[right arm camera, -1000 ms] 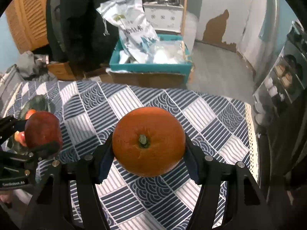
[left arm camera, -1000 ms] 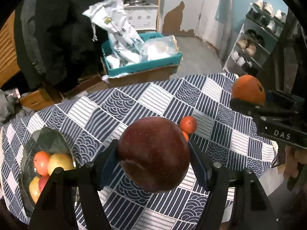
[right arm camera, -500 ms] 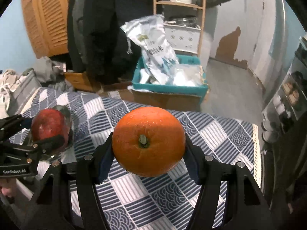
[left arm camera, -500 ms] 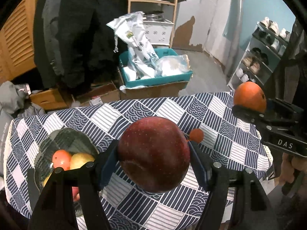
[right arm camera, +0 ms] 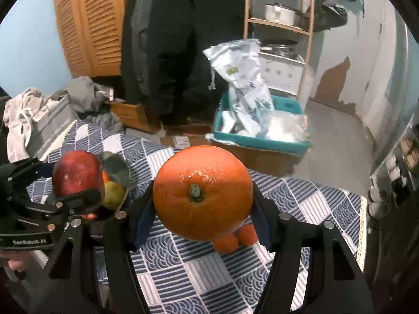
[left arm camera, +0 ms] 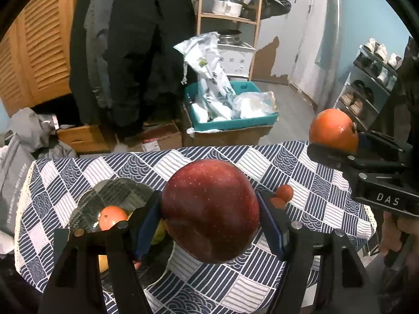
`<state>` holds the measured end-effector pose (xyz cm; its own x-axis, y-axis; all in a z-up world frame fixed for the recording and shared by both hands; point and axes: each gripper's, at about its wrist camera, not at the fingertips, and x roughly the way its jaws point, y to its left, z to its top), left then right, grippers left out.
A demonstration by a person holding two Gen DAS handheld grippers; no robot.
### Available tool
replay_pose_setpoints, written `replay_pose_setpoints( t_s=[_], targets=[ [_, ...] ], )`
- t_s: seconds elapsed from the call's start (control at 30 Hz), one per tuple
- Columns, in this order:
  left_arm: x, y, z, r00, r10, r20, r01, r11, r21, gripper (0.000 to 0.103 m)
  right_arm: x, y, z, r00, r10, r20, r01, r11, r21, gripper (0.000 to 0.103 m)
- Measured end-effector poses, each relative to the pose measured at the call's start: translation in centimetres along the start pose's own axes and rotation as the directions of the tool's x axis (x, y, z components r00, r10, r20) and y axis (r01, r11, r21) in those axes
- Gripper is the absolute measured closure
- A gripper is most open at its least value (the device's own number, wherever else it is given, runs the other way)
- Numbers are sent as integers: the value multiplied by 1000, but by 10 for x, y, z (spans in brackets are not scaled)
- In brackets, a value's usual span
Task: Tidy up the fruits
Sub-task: 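Carry the orange and red apple over the glass bowl with both tools, then lower the orange and red apple into the bowl and open both tools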
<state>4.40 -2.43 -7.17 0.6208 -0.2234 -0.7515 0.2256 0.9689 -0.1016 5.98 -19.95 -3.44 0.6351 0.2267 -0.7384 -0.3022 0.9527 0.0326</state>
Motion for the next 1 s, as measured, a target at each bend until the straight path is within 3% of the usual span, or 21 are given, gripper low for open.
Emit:
replay_pose_setpoints(
  t_s=[0.6, 1.0],
  targets=[
    [-7, 73, -8, 995, 102, 8, -101, 989, -104, 31, 43, 59, 24, 995, 90, -47, -92, 995, -42, 38],
    [7, 132, -24, 985, 165, -53, -172, 967, -189, 31, 94, 104, 34, 986, 129, -101, -137, 988, -78, 38]
  ],
)
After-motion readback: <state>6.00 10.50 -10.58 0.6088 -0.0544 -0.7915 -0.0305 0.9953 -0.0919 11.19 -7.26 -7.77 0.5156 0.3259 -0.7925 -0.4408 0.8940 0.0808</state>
